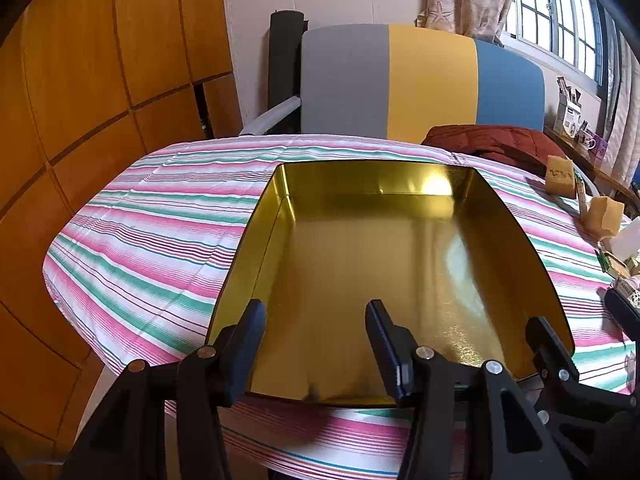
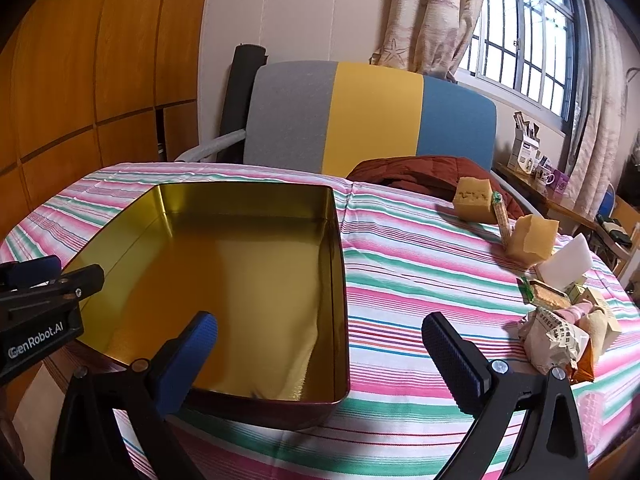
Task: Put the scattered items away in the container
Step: 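Move both tools from the gold tray toward the scattered items, then grasp the white-and-orange snack bag with the left tool while the right tool grasps the pink hair roller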
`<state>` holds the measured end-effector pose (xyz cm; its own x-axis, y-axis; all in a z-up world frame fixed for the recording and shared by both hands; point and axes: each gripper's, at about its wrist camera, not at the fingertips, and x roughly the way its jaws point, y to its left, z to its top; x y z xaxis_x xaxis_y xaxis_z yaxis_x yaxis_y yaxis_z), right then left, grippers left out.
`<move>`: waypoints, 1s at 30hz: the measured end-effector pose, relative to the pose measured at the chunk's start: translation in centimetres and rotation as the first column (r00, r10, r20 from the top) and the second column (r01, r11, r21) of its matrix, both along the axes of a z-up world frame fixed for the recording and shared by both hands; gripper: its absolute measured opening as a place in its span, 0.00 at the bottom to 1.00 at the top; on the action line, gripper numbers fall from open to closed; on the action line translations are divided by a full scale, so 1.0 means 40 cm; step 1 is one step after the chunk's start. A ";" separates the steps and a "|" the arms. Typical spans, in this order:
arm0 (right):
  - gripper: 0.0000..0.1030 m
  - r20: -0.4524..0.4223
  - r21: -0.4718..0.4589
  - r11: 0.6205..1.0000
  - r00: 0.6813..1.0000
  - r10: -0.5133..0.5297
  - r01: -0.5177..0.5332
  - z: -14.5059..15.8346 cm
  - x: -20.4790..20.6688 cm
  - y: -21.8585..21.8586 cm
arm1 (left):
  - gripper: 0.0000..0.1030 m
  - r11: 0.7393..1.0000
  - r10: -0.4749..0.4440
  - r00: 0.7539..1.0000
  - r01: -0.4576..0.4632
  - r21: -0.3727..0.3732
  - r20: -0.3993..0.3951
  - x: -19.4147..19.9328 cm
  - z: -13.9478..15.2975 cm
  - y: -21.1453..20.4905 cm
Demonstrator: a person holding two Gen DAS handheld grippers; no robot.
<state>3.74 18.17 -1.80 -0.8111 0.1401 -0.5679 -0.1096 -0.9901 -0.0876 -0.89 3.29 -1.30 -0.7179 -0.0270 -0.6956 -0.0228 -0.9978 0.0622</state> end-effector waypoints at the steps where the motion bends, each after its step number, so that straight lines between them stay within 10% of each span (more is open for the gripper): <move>1: 1.00 0.000 0.000 1.000 1.000 -0.002 0.002 0.000 0.001 0.001 | 0.51 1.000 -0.001 1.000 0.001 -0.001 0.001 0.000 -0.001 0.003; 15: 1.00 -0.110 -0.116 0.993 0.993 -0.045 0.032 0.017 0.132 0.211 | 0.52 0.924 -0.352 0.936 0.343 0.168 0.020 0.002 0.011 0.114; 24: 1.00 -0.092 -0.088 0.966 0.963 -0.252 0.244 0.006 0.275 0.440 | 0.51 0.741 -0.632 0.775 0.599 0.304 0.016 0.020 0.045 0.346; 30: 1.00 -0.061 -0.100 0.941 0.942 -0.329 0.323 -0.019 0.340 0.528 | 0.49 0.599 -0.780 0.626 0.734 0.319 0.023 0.030 0.059 0.534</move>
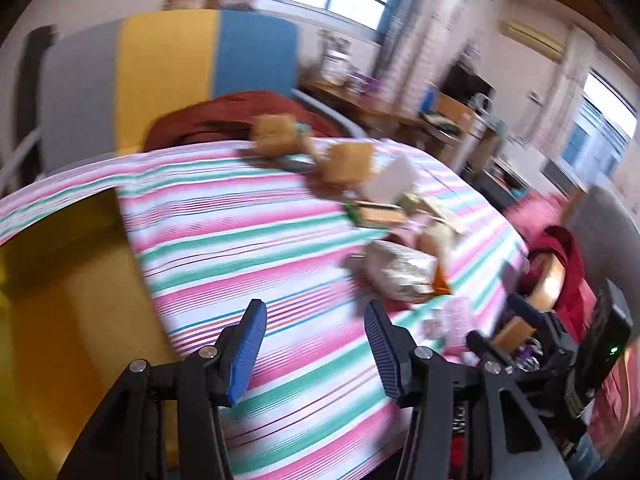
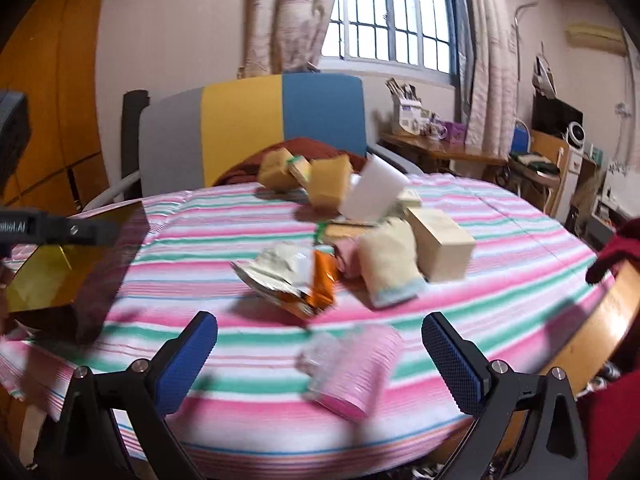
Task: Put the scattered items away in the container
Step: 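Grasp the white-and-orange snack bag with the left tool while the right tool grasps the pink hair roller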
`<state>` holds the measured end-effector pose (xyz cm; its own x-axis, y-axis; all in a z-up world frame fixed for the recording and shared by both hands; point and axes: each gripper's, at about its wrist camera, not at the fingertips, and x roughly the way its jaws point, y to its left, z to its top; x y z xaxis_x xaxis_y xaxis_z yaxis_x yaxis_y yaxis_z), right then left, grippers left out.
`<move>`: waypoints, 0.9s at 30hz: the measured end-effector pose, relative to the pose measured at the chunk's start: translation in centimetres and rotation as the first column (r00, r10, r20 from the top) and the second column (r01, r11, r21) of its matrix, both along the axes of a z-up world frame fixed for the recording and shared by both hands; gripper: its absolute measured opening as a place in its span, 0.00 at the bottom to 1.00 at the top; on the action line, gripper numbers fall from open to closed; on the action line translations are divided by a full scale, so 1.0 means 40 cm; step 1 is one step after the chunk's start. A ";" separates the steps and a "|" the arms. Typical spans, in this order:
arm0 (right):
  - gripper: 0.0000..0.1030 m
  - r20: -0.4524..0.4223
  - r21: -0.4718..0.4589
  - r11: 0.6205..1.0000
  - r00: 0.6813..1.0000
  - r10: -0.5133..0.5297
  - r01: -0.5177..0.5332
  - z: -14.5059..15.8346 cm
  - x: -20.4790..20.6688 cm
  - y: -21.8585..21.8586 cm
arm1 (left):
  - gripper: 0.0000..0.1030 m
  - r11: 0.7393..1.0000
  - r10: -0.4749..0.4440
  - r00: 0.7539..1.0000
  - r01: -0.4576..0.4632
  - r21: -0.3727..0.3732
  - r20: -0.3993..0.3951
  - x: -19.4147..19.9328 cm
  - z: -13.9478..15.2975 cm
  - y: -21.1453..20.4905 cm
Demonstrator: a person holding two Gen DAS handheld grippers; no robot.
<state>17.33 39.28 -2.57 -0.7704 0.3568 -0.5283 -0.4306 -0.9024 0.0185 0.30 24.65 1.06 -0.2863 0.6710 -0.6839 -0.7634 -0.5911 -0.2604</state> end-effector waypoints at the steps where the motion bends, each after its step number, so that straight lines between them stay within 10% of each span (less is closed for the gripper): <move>1: 1.00 0.010 -0.006 1.000 1.000 -0.012 0.012 -0.007 0.002 0.012 | 0.49 1.000 -0.029 1.000 0.029 0.001 0.009 0.002 0.000 0.033; 17: 1.00 0.038 -0.099 0.992 0.996 -0.079 0.082 -0.066 -0.018 0.073 | 0.54 0.980 -0.178 0.965 0.191 -0.048 0.193 -0.046 -0.064 0.362; 27: 1.00 0.070 -0.064 0.996 0.996 -0.061 0.065 -0.091 -0.028 0.072 | 0.59 0.972 -0.166 0.986 0.166 -0.164 0.018 0.002 -0.088 0.429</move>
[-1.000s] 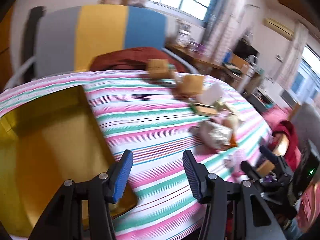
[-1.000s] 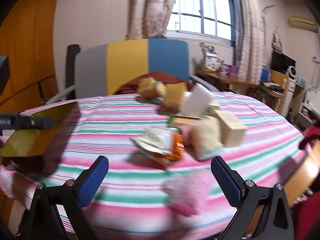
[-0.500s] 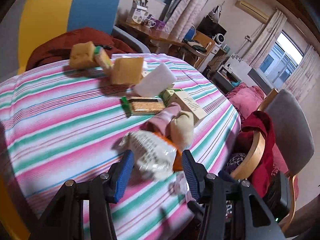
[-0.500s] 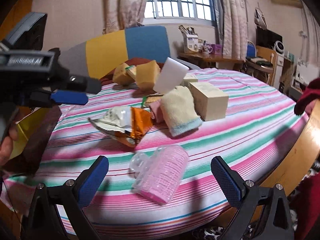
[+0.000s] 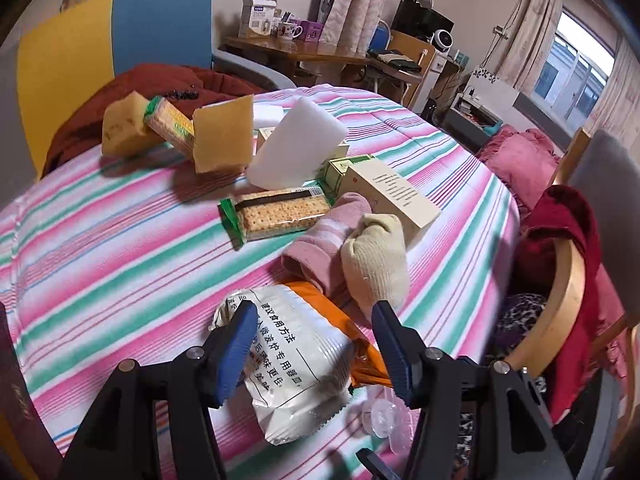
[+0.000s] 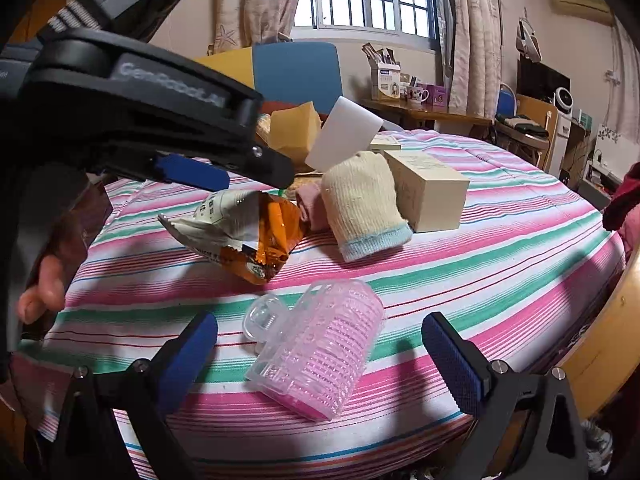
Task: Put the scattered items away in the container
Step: 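Grasp the white-and-orange snack bag with the left tool while the right tool grasps the pink hair roller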
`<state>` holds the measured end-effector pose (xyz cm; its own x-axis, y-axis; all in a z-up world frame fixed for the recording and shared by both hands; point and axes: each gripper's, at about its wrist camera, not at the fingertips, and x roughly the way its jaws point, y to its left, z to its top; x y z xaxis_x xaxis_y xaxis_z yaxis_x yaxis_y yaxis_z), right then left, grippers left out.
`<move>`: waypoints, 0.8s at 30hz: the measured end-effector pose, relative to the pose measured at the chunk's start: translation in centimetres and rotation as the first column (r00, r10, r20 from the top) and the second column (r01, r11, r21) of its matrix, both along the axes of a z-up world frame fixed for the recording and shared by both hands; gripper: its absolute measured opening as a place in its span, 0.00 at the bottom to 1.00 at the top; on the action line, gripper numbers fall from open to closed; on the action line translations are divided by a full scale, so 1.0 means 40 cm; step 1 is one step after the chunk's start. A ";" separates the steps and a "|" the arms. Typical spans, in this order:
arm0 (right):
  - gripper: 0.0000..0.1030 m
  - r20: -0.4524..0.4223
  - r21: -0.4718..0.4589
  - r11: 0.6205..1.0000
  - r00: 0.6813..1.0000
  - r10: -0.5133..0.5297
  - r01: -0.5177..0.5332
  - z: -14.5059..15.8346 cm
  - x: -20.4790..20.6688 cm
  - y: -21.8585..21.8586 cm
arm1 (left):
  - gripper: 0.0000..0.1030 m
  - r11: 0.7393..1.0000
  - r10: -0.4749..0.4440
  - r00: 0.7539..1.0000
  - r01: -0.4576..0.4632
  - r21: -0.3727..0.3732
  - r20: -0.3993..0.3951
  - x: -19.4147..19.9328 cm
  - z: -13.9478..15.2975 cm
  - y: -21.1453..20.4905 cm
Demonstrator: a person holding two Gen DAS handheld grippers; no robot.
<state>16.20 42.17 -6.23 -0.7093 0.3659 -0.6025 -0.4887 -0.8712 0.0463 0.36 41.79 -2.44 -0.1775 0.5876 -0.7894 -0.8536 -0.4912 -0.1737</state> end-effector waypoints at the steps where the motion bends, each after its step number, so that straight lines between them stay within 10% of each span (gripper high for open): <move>1: 1.00 0.000 0.003 1.000 1.000 0.001 -0.001 -0.002 -0.001 -0.001 | 0.61 1.000 -0.004 1.000 0.003 -0.016 -0.020 0.003 -0.004 0.005; 12: 0.70 0.025 0.017 1.000 1.000 -0.005 0.005 -0.022 -0.015 0.006 | 0.64 0.999 -0.036 0.997 0.034 -0.029 -0.064 0.004 -0.033 0.013; 19: 0.70 0.025 0.029 1.000 1.000 0.000 -0.001 -0.025 -0.020 0.008 | 0.84 1.000 -0.014 0.999 0.014 -0.010 -0.038 -0.016 -0.058 -0.010; 24: 0.70 0.028 0.041 0.999 1.000 0.011 -0.012 -0.026 -0.031 0.008 | 0.78 0.998 0.035 0.998 -0.037 0.044 0.050 -0.053 -0.066 -0.043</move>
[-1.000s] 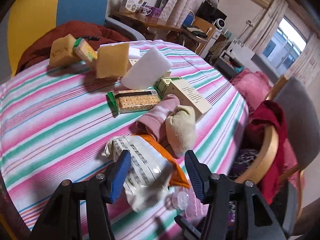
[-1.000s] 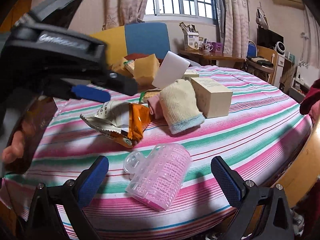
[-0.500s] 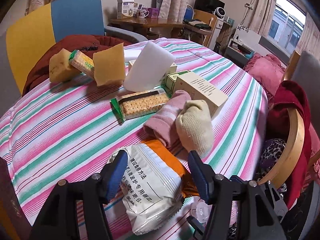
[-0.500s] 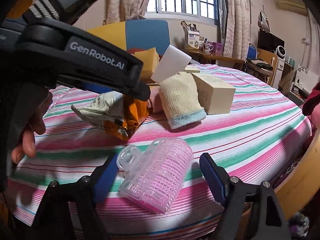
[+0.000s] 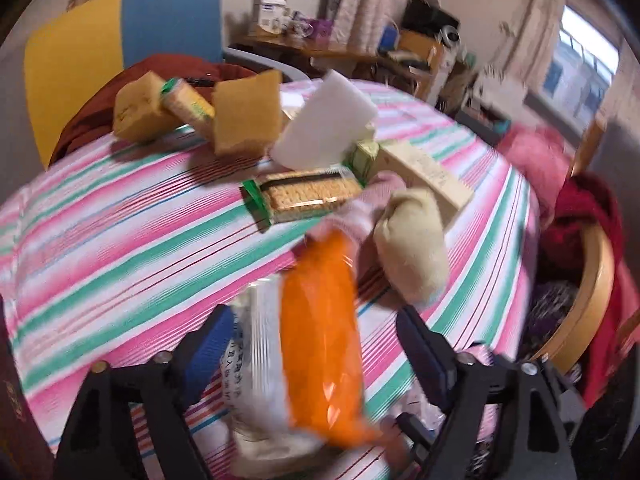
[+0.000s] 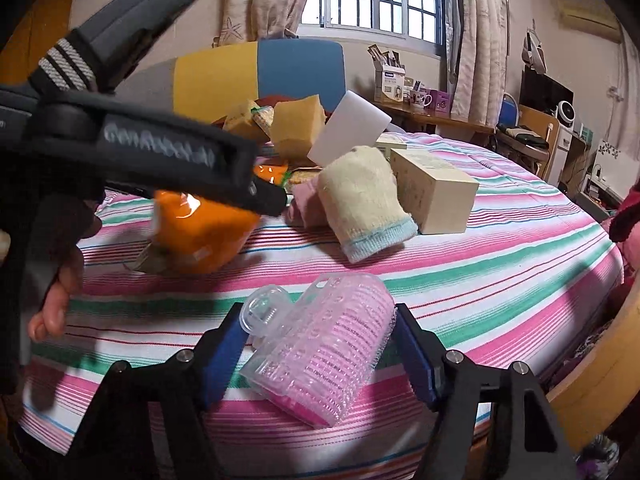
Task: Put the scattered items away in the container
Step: 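Grasp the white-and-orange snack bag with the left tool while the right tool grasps the pink hair roller, then carry the snack bag and pink roller to the gold tray with both tools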
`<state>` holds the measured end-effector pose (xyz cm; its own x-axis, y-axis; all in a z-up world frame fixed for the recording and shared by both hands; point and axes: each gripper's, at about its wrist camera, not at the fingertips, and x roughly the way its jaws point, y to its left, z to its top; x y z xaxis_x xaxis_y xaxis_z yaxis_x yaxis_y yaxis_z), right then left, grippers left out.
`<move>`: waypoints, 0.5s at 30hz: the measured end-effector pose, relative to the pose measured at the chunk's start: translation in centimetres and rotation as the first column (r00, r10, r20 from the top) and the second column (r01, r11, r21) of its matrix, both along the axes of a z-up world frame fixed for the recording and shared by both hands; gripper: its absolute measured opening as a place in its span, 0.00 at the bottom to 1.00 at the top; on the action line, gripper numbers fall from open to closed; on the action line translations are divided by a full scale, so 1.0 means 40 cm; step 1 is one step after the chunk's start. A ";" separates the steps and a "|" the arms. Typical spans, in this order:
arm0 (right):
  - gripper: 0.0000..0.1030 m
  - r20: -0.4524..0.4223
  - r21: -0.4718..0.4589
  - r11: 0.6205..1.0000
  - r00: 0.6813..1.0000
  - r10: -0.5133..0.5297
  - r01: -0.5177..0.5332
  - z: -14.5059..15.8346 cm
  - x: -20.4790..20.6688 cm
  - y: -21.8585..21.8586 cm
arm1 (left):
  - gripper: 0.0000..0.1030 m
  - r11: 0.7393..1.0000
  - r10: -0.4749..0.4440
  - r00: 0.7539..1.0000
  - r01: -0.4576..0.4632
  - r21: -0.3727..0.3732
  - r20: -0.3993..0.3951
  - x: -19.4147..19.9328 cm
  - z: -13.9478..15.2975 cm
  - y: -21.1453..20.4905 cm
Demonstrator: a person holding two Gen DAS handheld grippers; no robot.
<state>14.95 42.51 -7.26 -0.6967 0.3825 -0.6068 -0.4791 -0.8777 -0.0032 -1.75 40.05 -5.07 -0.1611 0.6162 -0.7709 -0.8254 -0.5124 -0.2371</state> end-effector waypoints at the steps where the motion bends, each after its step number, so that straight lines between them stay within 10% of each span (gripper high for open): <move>1: 0.70 0.000 0.001 1.000 1.000 0.001 -0.001 -0.001 -0.001 0.000 | 0.78 1.000 0.005 1.000 -0.005 0.005 0.021 -0.007 -0.004 -0.004; 15: 0.70 -0.002 -0.027 0.999 1.000 0.031 -0.031 -0.003 -0.018 -0.004 | 0.51 0.996 -0.002 1.000 0.002 0.087 -0.006 0.005 -0.002 -0.080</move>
